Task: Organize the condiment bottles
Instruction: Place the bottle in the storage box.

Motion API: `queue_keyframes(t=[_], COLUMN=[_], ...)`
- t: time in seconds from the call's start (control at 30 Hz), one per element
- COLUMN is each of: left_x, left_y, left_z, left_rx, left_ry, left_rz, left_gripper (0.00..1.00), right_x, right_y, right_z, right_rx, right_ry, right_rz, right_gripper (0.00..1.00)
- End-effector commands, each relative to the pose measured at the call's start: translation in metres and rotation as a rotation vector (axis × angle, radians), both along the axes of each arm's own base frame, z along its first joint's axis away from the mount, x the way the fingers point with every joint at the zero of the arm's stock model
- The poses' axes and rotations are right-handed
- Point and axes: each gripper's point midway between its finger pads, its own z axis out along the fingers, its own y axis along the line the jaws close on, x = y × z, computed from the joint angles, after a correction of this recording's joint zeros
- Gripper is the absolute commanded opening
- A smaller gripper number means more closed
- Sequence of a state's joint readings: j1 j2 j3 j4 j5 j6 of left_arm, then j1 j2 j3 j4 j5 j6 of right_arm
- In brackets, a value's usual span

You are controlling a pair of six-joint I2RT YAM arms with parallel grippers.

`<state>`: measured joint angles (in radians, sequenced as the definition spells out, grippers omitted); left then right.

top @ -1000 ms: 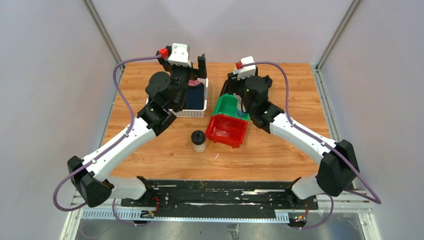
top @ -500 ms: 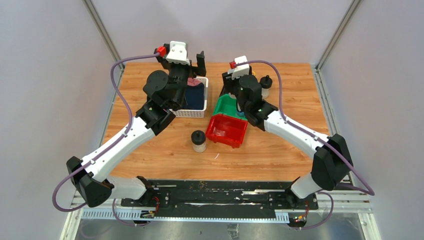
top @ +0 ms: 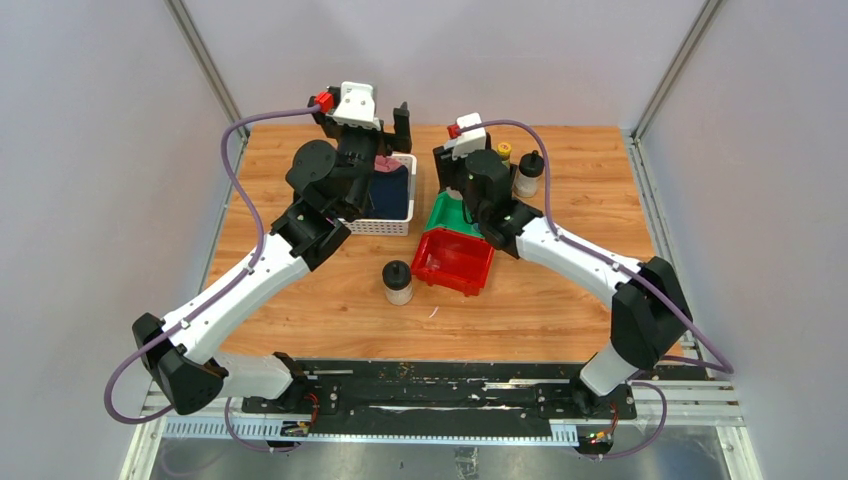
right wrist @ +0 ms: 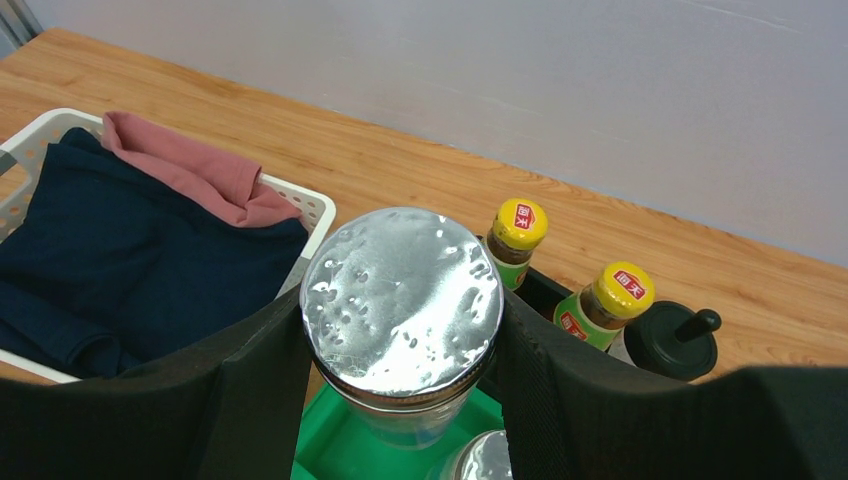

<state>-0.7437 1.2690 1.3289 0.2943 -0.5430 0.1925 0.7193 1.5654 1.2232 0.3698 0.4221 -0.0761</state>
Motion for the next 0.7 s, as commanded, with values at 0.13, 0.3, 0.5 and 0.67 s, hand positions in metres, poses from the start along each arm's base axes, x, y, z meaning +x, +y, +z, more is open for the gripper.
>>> queue_keyframes(t=[0.13,0.3,0.5,0.67], left_x=[-0.002,-0.001,0.001,0.003], left_y=[-0.001,-0.002,-0.002,-0.004], left_z=[0.010,0.008,0.005,0.003], left_rx=[0.005,0.009,0.018,0.023], left_ry=[-0.017,-0.014,-0.008,-0.005], left_rz=[0.002,0.003,0.009,0.010], left_gripper=[0.99,0.99,0.99,0.99], right_x=[0.003,0.005,0.010,0.012], right_y=[0.018,0.020,0.024,0.026], right_z=[0.038,0.027,0.013,0.002], right_rx=[0.109,0.108,0.102,0.100], right_ry=[-0.091,-0.080,-0.064,-0.056], right_rz=[0.024,0.021,0.019,0.016], right_gripper=[0.00,0.00,0.00,0.00])
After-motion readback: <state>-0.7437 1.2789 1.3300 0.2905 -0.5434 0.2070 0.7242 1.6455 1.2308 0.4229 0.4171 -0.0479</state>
